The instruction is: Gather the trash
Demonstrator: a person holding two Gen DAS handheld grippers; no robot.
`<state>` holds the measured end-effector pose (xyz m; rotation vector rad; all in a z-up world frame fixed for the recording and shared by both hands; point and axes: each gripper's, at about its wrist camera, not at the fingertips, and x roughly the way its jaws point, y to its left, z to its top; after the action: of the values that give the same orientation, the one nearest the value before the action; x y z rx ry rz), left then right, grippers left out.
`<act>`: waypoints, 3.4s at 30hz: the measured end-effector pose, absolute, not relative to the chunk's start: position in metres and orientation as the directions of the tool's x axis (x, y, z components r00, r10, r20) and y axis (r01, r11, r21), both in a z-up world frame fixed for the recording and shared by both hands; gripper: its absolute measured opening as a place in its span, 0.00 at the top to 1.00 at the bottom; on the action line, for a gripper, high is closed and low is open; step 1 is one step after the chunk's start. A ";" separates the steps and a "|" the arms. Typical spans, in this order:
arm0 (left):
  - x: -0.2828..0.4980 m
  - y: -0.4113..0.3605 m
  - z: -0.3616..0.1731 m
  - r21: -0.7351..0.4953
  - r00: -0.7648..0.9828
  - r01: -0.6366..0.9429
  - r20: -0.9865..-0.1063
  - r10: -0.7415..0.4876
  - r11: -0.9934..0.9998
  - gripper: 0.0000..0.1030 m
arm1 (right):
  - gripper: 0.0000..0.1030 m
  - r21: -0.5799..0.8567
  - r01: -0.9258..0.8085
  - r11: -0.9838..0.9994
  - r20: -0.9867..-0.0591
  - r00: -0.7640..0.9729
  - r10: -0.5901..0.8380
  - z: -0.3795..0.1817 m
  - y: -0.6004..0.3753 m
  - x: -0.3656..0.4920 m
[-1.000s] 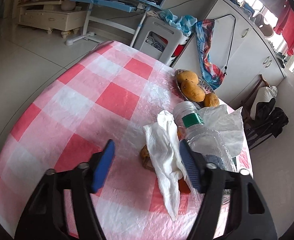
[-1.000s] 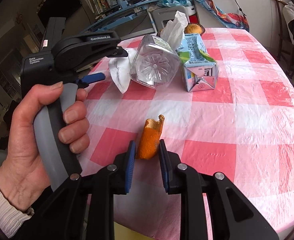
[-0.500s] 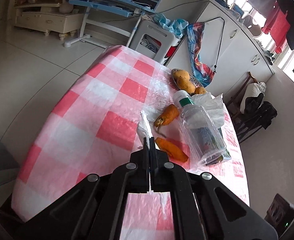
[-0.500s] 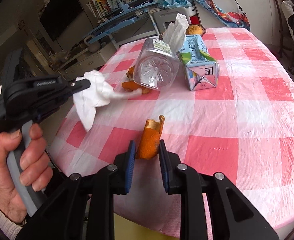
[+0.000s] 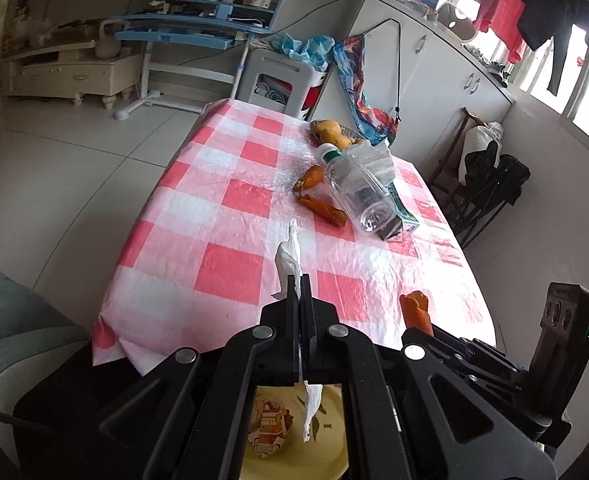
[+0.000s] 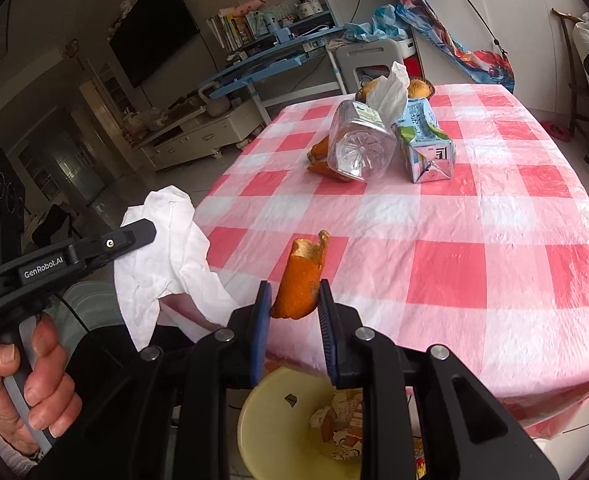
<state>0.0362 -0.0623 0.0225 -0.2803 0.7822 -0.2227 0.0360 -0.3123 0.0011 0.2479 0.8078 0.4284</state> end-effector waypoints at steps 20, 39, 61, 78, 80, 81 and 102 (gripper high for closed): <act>-0.036 -0.062 0.019 -0.336 0.649 0.161 -0.672 -0.355 0.928 0.98 | 0.77 0.346 -0.319 0.882 -0.689 0.552 0.470 -0.006 -0.290 -0.028; -0.060 -0.071 0.002 -0.113 0.698 0.121 -0.697 -0.166 0.986 0.42 | 0.42 0.311 -0.198 0.929 -0.713 0.598 0.366 -0.018 -0.303 -0.037; -0.049 -0.034 -0.019 -0.057 0.749 -0.027 -0.662 -0.018 0.998 0.30 | 0.27 0.188 -0.166 0.968 -0.718 0.650 0.250 -0.022 -0.293 -0.034; -0.046 -0.033 -0.024 -0.066 0.737 -0.037 -0.676 -0.017 0.997 0.28 | 0.26 0.178 -0.169 0.969 -0.725 0.643 0.246 -0.025 -0.291 -0.032; -0.046 -0.033 -0.024 -0.065 0.737 -0.037 -0.676 -0.017 0.997 0.28 | 0.25 0.178 -0.169 0.969 -0.725 0.644 0.245 -0.025 -0.290 -0.032; -0.046 -0.033 -0.024 -0.065 0.737 -0.037 -0.676 -0.017 0.997 0.28 | 0.25 0.177 -0.169 0.970 -0.725 0.644 0.245 -0.025 -0.290 -0.032; -0.046 -0.032 -0.024 -0.066 0.737 -0.037 -0.676 -0.017 0.997 0.27 | 0.25 0.175 -0.170 0.970 -0.726 0.643 0.243 -0.026 -0.290 -0.032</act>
<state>-0.0464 -0.0323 -0.0236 -0.0764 0.7425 0.0108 -0.0322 -0.2896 -0.0258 0.0935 0.8406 0.2356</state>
